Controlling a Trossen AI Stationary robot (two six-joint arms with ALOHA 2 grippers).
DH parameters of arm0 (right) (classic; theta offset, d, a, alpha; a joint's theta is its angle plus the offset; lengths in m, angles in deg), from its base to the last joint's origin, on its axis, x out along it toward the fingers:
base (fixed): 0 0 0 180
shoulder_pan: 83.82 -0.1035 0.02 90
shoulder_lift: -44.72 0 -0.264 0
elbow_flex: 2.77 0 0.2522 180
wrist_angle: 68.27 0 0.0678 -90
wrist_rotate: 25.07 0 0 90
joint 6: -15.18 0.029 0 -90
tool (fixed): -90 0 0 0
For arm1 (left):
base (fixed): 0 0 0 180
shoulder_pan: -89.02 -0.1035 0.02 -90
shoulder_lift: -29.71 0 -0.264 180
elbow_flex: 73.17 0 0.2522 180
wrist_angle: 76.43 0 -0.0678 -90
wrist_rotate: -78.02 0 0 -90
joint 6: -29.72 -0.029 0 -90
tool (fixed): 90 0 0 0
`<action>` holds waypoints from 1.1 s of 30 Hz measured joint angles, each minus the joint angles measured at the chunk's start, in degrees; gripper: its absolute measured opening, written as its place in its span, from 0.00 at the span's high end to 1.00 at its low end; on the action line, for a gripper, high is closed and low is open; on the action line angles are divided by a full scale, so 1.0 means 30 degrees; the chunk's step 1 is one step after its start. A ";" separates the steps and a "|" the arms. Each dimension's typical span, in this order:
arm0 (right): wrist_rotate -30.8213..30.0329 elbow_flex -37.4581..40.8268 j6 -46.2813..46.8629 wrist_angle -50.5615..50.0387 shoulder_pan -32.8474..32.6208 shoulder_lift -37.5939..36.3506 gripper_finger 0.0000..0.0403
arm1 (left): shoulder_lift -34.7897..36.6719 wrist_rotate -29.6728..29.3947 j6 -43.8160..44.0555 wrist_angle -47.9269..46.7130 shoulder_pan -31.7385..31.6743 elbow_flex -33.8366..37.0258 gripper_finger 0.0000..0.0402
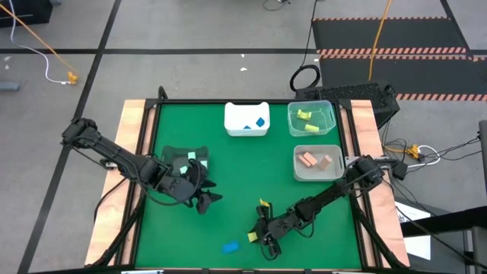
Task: Sort & place blocks by color
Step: Put the green block into the transparent bin
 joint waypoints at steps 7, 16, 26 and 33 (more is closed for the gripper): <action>0.0101 0.0046 0.0316 -0.0399 -0.0007 -0.0481 0.71 | 0.0000 0.0015 0.1341 0.0007 0.0000 0.0000 0.29; -0.2071 0.0120 -0.1014 -0.4856 0.0780 -0.3985 0.71 | -0.0652 0.0066 0.3501 0.0091 0.0252 0.0000 0.29; -0.6670 0.0102 0.1872 -1.0352 0.3092 -0.9531 0.71 | -0.2161 0.0021 0.3627 0.1252 0.0174 -0.0007 0.29; -0.8849 0.0102 0.7869 -1.8773 0.6479 -1.3684 0.71 | -0.2197 -0.0002 0.3905 0.1232 0.0044 -0.0007 0.29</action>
